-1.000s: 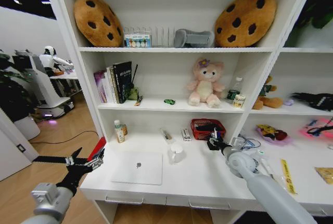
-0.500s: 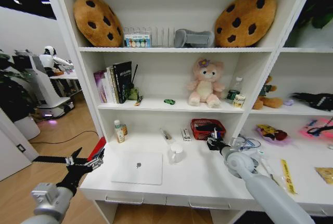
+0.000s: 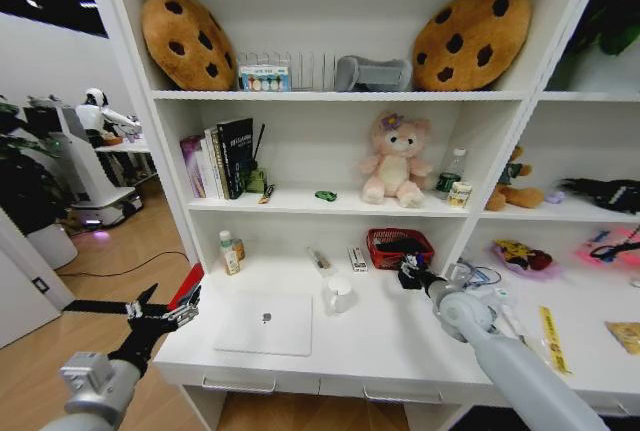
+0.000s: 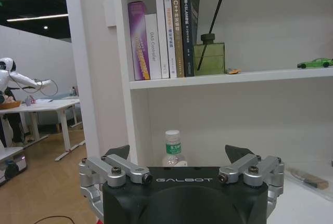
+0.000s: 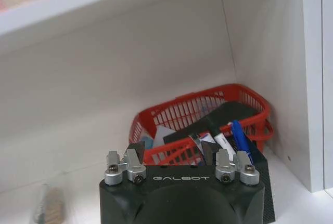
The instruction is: Organize the objects on the table.
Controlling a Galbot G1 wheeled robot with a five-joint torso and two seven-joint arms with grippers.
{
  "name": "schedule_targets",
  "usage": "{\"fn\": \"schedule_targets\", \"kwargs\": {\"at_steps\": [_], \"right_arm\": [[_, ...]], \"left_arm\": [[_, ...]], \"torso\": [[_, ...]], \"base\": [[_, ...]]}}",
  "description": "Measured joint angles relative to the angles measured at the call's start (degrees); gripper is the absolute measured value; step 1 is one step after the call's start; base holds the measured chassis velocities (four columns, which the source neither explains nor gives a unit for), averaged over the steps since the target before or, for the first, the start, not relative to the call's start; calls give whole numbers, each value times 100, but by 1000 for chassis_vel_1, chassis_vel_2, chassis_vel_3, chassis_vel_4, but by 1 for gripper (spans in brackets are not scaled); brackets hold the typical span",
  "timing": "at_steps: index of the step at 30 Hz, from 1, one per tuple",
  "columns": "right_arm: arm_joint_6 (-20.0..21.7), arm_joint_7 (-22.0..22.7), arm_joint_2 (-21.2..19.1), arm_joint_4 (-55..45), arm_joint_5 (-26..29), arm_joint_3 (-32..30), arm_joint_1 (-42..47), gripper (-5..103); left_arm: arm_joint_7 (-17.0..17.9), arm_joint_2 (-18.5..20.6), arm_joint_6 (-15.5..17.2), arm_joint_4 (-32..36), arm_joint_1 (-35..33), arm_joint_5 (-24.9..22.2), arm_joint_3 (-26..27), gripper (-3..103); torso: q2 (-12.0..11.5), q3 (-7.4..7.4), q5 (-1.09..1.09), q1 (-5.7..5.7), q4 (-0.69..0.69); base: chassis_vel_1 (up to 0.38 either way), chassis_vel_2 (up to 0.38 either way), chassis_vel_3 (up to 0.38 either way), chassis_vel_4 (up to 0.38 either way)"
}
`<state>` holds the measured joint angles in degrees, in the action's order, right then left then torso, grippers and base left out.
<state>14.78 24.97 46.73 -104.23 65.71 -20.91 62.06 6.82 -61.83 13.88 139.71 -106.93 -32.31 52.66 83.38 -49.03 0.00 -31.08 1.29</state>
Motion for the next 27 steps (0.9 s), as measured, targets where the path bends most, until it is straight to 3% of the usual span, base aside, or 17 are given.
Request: {"fn": "schedule_targets", "kwargs": {"at_steps": [6,8,9,11,12,15,17,21,27], "right_arm": [[-4,188,-65,-690,-145,-470,796,62],[-67,49,-12,-1361,-643,-1155,1748,62],[-67,49,-12,-1361,-643,-1155,1748,62],[-132,-199,127,-1847,-1174,-2016,2730,71],[-132,-199,127,-1847,-1174,-2016,2730,71],[-326,-1019,306,-2022,-1604,-3321,4065,85],[-416,-1184,332,-1930,-1719,-3517,4218,85],[-686,-1750,401,-1382,-1832,-4057,4545,99],[-846,-2274,303,-616,-1792,-4165,4328,100]], "left_arm": [[0,0,0,0,0,0,0,100],[0,0,0,0,0,0,0,100],[0,0,0,0,0,0,0,100],[0,0,0,0,0,0,0,100],[0,0,0,0,0,0,0,100],[0,0,0,0,0,0,0,100],[0,0,0,0,0,0,0,100],[0,0,0,0,0,0,0,100],[0,0,0,0,0,0,0,100]], "torso": [[0,0,0,0,0],[1,1,0,1,3],[1,1,0,1,3],[0,1,1,1,1],[0,1,1,1,1],[1,2,-1,2,5],[1,2,-2,1,4],[1,1,2,1,3],[1,1,1,1,2]], "base": [[0,0,0,0],[0,0,0,0],[0,0,0,0],[0,0,0,0],[0,0,0,0],[0,0,0,0],[0,0,0,0],[0,0,0,0],[0,0,0,0]]}}
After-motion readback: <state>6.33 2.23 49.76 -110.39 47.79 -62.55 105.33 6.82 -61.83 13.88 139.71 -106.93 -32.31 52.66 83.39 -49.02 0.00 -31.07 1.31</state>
